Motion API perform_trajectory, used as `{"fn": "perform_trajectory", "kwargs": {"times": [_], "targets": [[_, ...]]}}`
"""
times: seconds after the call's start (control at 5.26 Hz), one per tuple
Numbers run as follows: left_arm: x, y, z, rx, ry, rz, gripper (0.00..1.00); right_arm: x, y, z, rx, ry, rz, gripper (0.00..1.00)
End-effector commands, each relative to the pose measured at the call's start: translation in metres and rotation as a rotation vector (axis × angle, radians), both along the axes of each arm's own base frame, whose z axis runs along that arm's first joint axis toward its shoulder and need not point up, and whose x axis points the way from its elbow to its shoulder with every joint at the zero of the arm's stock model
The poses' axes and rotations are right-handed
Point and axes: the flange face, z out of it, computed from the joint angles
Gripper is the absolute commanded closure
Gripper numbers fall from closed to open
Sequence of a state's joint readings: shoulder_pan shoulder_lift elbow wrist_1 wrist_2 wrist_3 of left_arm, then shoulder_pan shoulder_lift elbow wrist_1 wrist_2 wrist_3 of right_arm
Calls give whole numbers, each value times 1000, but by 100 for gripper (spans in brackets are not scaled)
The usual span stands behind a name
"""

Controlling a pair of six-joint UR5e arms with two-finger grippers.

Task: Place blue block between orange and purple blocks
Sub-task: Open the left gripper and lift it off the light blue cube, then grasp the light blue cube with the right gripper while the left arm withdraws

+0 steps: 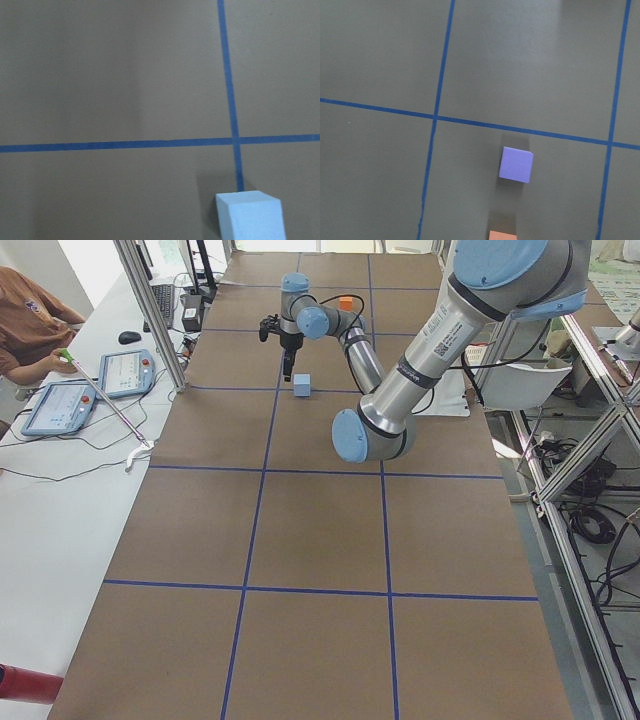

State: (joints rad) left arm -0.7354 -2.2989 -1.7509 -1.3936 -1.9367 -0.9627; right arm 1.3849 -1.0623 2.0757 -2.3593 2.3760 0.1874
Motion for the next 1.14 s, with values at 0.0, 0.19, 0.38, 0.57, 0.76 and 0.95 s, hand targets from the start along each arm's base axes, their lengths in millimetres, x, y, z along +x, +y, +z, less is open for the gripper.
{"fn": "perform_trajectory", "kwargs": {"times": [0.0, 0.19, 0.38, 0.57, 0.76, 0.95], "targets": [[-99, 0, 72, 40, -33, 40, 0, -137, -7, -91, -62, 12, 47, 0], [-140, -5, 98, 62, -47, 63, 0, -214, -9, -113, -62, -3, 81, 0], [-183, -9, 123, 83, -67, 76, 0, -283, -7, -132, -58, 17, 72, 0], [-221, -14, 155, 104, -102, 109, 0, -346, -9, -154, -59, 5, 76, 0], [-258, -19, 183, 100, -104, 137, 0, -410, -11, -157, -45, 12, 91, 0], [-303, -13, 225, 110, -124, 184, 0, -465, -24, -153, -35, 11, 93, 0]]}}
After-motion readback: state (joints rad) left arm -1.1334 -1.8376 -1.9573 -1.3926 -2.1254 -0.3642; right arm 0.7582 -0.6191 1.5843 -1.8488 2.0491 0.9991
